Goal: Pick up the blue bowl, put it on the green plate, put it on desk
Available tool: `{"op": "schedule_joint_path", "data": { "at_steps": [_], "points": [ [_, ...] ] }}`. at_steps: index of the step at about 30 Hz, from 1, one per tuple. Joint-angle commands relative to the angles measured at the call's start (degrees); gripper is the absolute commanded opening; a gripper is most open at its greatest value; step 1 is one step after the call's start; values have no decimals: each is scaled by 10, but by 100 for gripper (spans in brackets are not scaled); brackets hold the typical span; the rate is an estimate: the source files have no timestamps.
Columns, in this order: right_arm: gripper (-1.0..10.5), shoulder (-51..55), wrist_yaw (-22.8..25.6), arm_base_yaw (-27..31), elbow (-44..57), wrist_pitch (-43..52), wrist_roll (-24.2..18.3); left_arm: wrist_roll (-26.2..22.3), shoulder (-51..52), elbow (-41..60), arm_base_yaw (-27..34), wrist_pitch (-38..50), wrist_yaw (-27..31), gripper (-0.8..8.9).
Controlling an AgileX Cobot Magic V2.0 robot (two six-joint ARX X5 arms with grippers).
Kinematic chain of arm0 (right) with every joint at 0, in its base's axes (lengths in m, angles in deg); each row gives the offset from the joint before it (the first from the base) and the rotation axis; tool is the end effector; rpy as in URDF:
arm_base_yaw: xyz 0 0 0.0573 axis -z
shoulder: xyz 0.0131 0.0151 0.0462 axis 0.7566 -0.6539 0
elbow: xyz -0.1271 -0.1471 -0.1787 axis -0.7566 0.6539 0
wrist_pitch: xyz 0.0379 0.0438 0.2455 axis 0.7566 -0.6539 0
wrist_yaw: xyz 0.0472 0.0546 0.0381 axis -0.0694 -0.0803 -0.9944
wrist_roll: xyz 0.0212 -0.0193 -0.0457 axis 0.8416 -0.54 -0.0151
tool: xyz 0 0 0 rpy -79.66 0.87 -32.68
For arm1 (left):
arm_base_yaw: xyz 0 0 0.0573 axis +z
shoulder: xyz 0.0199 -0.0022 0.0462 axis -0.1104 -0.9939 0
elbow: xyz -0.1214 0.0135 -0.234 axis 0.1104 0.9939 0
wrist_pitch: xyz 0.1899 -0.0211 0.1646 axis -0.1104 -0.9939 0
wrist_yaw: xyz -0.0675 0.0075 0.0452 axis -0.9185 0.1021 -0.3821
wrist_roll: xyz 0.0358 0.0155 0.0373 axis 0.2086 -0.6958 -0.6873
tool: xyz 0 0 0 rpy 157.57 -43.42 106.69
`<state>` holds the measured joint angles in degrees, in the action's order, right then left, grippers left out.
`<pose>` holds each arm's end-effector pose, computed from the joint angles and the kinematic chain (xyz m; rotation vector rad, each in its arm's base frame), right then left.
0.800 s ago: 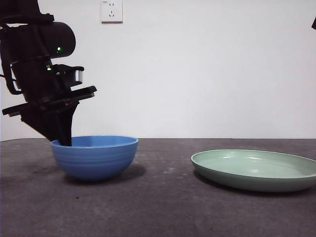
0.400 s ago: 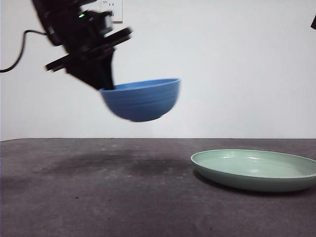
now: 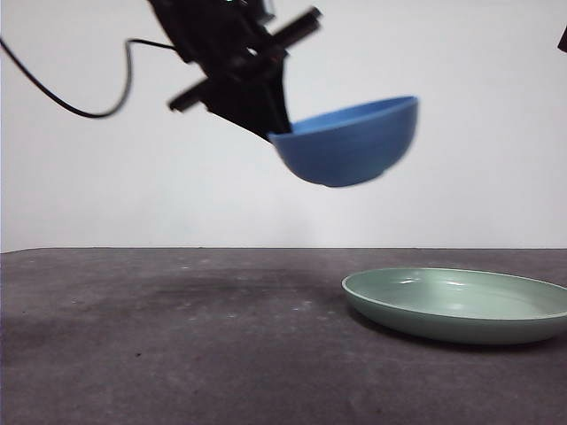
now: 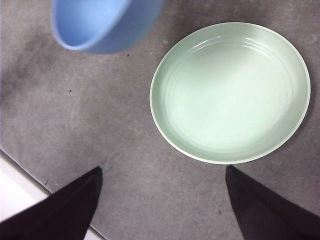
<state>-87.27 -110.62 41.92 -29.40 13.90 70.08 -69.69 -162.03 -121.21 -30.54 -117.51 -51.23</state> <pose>0.1279 0.0302 0.2993 0.1100 0.8525 0.6146 0.3038 -0.2337 0.2943 0.0237 0.8657 -0.6799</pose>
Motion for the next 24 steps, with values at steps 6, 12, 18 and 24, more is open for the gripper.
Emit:
{"op": "schedule_joint_path", "data": {
  "at_steps": [6,12,18,24],
  "points": [
    [394,19,3,-2,-11,-6,14,6,-127,-114,-40,-21,-2,16],
    [394,40,4,-2,-11,-9,17,6,-211,-184,-58,-42,-2,16],
    [394,50,14,-2,-11,-18,17,6,-263,-210,-70,-46,-2,16],
    [394,52,23,-2,-11,-20,17,6,-279,-210,-77,-48,-1,16]
  ]
}}
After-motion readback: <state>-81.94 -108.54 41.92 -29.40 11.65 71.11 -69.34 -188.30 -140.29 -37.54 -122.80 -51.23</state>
